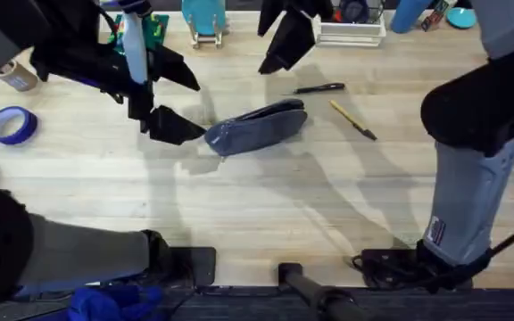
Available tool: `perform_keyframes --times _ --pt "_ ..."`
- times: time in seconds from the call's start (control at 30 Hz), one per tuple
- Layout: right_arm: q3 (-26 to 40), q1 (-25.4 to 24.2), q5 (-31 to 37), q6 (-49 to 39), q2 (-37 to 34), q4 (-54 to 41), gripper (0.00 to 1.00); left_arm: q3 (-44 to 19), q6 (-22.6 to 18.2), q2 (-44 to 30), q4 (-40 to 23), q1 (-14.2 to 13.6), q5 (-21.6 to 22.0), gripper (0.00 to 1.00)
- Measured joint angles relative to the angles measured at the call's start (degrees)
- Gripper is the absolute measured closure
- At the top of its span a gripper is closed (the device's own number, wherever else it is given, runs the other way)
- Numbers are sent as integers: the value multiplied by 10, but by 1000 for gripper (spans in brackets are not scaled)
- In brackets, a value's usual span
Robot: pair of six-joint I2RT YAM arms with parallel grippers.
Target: Unzip the bag, pick up the pens from the table one at a time and place them inside, then zip the bag closed.
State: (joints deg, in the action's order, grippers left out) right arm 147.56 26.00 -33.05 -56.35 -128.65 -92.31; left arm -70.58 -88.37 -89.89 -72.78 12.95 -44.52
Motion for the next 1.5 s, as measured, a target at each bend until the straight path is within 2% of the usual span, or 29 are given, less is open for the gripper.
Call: perform_keyframes --times 0.23,0.4,0.53,0.63,0.8,0.93,1.03,1.17,1.3,1.37,1.4,1.5 --pt "33 24 89 42 0 -3 8 -1 0 5 -19 11 -2 6" --pt "34 41 119 50 0 -3 7 -1 -2 5 -23 14 -5 5" --pt "34 42 129 52 0 -3 8 -1 -20 5 -40 38 -33 4" --pt "34 41 133 54 0 -3 8 -1 -55 5 -67 74 -62 4" --pt "34 41 134 54 0 -3 9 -1 -154 5 -152 137 -89 4" --pt "34 41 135 56 0 -3 9 -1 -223 5 -217 171 -102 4" --pt "34 41 136 58 0 0 9 -1 -249 7 -242 188 -109 4" --pt "34 41 138 65 0 2 9 -1 -250 31 -241 196 -106 4" --pt "34 41 138 74 0 17 7 -1 -237 87 -242 196 -92 4" --pt "34 41 138 80 0 25 6 -3 -222 113 -243 196 -82 4" --pt "34 41 138 87 0 35 6 -5 -186 138 -243 196 -69 4" --pt "34 41 138 97 0 43 7 -5 -150 150 -243 196 -58 4"
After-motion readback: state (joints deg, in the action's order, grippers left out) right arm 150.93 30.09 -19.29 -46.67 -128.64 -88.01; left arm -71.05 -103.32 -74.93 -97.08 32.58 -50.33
